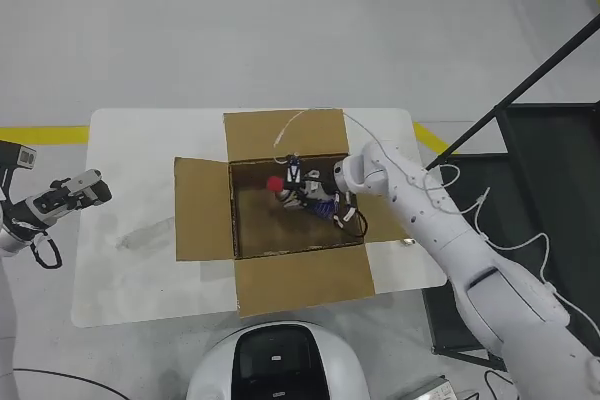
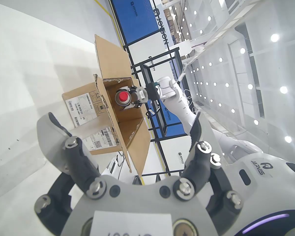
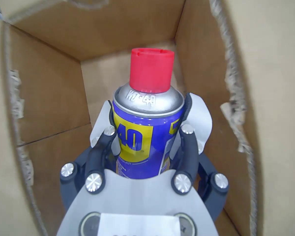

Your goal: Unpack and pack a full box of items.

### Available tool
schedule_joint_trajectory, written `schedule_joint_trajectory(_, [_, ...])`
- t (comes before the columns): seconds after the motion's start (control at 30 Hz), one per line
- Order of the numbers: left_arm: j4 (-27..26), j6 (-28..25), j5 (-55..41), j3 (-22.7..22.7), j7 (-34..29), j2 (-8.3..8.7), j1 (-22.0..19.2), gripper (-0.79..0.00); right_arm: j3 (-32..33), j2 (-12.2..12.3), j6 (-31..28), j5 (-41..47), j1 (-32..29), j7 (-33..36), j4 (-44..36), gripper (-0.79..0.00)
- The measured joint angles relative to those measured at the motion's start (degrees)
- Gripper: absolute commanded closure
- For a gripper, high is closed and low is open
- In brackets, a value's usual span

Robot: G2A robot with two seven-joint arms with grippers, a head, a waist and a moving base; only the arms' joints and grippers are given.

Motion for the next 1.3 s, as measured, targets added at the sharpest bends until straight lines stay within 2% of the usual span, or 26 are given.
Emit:
schedule_joint_trajectory(0.17, [0.00,0.00,0.00,0.00,0.00,0.00,0.00,-0.785,14.31,5.64,0.33,-2.66,-15.21,-5.18,-20.98,0.000])
schedule_joint_trajectory(0.3, [0.00,0.00,0.00,0.00,0.00,0.00,0.00,-0.785,25.36,8.10,1.35,-5.30,-27.32,-12.17,-32.35,0.000])
schedule_joint_trajectory(0.47, [0.00,0.00,0.00,0.00,0.00,0.00,0.00,-0.785,36.15,9.54,2.81,-9.65,-39.52,-24.44,-38.25,0.000])
schedule_joint_trajectory(0.63, [0.00,0.00,0.00,0.00,0.00,0.00,0.00,-0.785,42.22,9.89,7.15,-12.59,-48.25,-36.67,-38.16,0.000])
schedule_joint_trajectory(0.7, [0.00,0.00,0.00,0.00,0.00,0.00,0.00,-0.785,42.64,9.90,7.55,-12.69,-49.13,-38.60,-37.93,0.000])
schedule_joint_trajectory(1.2, [0.00,0.00,0.00,0.00,0.00,0.00,0.00,-0.785,42.55,9.89,7.47,-12.65,-48.92,-37.97,-37.95,0.000])
schedule_joint_trajectory(1.3, [0.00,0.00,0.00,0.00,0.00,0.00,0.00,-0.785,43.52,9.80,9.61,-10.63,-49.55,-38.98,-37.40,0.000])
